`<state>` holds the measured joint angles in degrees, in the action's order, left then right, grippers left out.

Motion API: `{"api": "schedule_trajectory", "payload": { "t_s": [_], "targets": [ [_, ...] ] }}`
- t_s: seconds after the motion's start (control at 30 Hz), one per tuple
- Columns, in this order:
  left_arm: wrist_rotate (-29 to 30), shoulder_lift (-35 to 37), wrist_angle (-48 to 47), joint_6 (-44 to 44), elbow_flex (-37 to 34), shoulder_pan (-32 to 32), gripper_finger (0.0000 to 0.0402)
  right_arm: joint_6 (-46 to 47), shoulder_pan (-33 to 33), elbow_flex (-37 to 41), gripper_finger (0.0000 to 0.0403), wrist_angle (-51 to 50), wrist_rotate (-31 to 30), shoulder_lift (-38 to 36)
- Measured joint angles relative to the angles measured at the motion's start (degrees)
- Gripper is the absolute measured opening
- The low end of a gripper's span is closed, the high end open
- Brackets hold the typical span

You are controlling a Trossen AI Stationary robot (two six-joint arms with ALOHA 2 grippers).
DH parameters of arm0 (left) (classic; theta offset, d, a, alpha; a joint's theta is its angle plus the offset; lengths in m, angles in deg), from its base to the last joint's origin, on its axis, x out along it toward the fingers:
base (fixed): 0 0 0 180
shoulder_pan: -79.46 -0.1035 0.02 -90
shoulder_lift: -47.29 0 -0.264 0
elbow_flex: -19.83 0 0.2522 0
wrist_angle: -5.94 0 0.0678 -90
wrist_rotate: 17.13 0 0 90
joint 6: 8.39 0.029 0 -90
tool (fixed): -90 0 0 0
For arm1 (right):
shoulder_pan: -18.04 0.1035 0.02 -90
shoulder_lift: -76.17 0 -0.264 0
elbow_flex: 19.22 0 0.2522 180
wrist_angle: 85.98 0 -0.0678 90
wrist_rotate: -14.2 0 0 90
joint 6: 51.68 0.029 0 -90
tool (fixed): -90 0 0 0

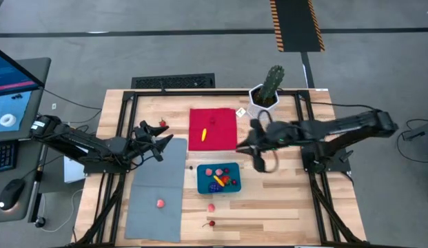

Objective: Pick and placing Produce into tupperware
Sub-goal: Put the peach into the blue bin

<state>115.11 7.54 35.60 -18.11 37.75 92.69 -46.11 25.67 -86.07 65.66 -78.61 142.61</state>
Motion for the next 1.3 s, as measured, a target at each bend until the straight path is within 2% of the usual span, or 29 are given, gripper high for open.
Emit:
{"api": "schedule_trajectory", "payload": {
  "t_s": [0.27,0.47,0.67,0.87,1.0,1.13,1.23,1.3],
  "targets": [
    [-2.03,0.0,0.01,-0.09,0.0,0.0,0.0219,1.75,7.81,14.22,0.0093,10.16,-0.59,-12.73],
    [-2.01,0.0,-0.05,-0.99,0.0,0.0,0.0219,1.98,13.4,26.27,0.0093,21.93,-7.08,-17.76],
    [-2.02,0.0,-0.34,-1.66,0.01,0.0,0.0219,1.99,14.65,34.01,0.0093,33.39,-8.14,-18.89],
    [-1.51,-0.01,-4.1,-3.77,0.02,0.01,0.0219,2.54,14.87,37.1,0.0093,33.98,-7.96,-17.53],
    [-0.97,0.0,-5.83,-8.4,0.0,0.0,0.0219,3.12,14.85,41.86,0.0093,44.38,-7.91,-14.42],
    [-6.02,-0.01,-7.35,-10.53,0.01,0.0,0.0219,4.08,14.85,45.46,0.0093,51.66,-7.8,-10.06],
    [-13.75,0.0,-8.12,-12.59,0.65,0.0,0.0219,6.57,14.85,45.82,0.0093,51.92,-7.79,-7.45],
    [-18.82,0.0,-11.65,-16.98,2.2,0.02,0.0219,8.61,14.85,45.87,0.0093,52.25,-7.78,-5.81]
  ]
}}
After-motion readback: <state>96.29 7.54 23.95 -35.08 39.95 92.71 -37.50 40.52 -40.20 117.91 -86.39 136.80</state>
